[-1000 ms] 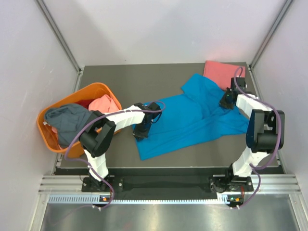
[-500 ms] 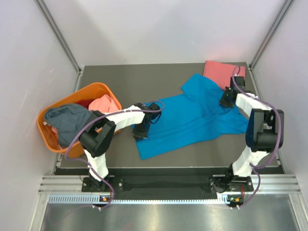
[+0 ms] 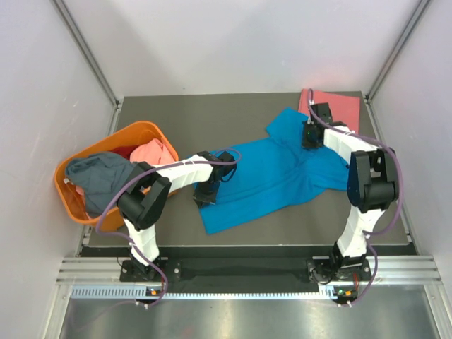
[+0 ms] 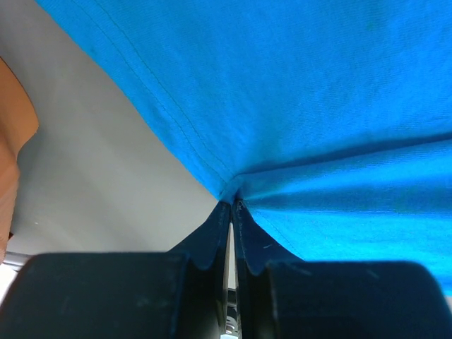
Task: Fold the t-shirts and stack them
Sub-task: Fold the tshirt
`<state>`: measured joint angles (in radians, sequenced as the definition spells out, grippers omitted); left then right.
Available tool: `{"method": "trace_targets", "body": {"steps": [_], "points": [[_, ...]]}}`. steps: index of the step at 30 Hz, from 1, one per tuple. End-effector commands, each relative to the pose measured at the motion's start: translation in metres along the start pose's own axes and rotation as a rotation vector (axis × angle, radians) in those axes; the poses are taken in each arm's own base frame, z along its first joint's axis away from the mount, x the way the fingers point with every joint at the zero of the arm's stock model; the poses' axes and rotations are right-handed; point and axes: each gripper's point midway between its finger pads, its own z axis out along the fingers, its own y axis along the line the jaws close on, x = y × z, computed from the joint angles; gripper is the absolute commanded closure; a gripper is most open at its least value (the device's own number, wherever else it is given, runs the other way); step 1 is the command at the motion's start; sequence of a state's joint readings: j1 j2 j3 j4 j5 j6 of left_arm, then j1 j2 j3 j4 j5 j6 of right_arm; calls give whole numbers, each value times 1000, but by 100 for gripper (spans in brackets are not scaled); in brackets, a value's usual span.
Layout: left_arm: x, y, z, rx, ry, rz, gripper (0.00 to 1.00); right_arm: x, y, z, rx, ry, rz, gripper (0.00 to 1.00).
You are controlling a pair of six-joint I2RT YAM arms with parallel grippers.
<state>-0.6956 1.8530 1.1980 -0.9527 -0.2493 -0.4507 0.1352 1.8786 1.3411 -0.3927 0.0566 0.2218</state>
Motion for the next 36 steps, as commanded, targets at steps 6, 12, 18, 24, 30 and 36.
{"method": "trace_targets", "body": {"steps": [6, 12, 18, 24, 30, 36], "points": [[6, 9, -4, -41, 27, 17, 91, -20, 18, -1, 63, -79, -259, 96], [3, 9, -6, -49, 23, 23, 84, -26, 28, -1, 126, -90, -385, 87], [-15, 13, -28, -66, -38, 31, 71, -46, 27, -44, 125, -111, -186, 59], [-41, 17, -74, -53, -164, 11, 66, -10, -53, -76, 225, 3, 209, 58], [-55, -29, -102, 146, -252, 59, 65, 50, -154, -93, 369, 31, 614, 62], [-37, -84, -73, 361, -171, 78, 67, 97, -182, -82, 402, 58, 837, 64]]}}
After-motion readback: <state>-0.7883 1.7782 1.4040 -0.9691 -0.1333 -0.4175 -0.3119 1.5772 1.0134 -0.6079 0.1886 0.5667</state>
